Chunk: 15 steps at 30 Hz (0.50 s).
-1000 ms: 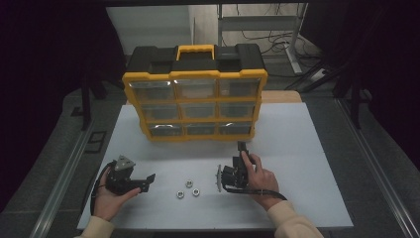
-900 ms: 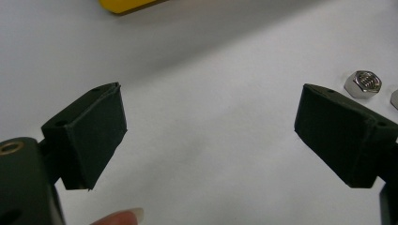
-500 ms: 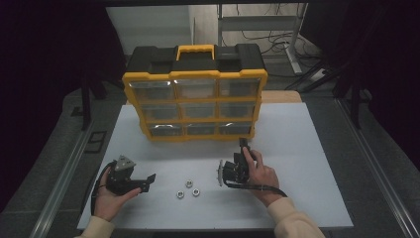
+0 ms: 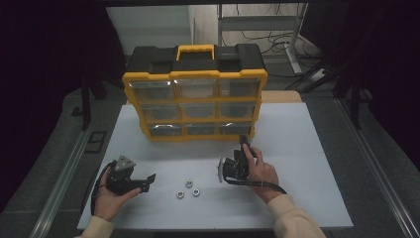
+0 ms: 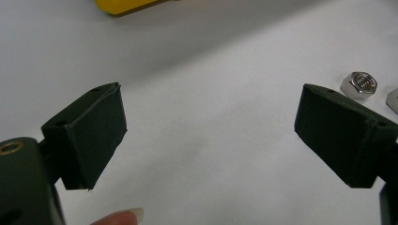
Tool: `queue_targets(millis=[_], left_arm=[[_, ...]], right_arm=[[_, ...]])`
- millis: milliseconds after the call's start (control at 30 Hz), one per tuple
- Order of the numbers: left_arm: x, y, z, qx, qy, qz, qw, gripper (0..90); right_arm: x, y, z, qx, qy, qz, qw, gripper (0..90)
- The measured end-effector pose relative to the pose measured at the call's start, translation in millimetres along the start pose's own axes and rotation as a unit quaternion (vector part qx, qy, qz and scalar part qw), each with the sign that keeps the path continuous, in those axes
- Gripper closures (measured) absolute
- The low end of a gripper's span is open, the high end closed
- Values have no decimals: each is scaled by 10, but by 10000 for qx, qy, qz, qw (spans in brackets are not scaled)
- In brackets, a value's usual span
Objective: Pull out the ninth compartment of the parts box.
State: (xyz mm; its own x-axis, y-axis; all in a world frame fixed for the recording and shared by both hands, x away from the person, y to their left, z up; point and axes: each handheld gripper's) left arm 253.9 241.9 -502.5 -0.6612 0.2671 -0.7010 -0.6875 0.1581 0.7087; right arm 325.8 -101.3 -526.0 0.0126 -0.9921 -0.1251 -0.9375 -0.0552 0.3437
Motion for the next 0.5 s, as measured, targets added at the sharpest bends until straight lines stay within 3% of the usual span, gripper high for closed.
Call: queue_targets(millis=[33,167,200,500], left_arm=[[0,0,-2,1,-3,3,10000,100],[-1,-1,-7,-2,-14,4,10000,100],[0,-1,-8,-5,-21,6,10000,100],[1,0,-8,-3,-22,8,10000,100]], right_arm=[[-5,-23,-9,-207,-5,-57,9998,212],[-41,-56,-6,-141,87,21,9999,216],[-34,-91,-11,-216,82,-158,9996,217],[-41,-150,-15,-197,83,-153,9997,221]])
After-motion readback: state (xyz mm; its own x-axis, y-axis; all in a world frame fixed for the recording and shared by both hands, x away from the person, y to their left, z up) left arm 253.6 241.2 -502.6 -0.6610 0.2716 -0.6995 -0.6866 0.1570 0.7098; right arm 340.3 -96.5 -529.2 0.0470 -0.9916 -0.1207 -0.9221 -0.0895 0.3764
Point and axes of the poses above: each handheld gripper's, and its own axes: y roughly backward along the jaws, x roughly out of its underside, z roughly to its left, and after that the axes turned 11 degrees about -x, right-handed
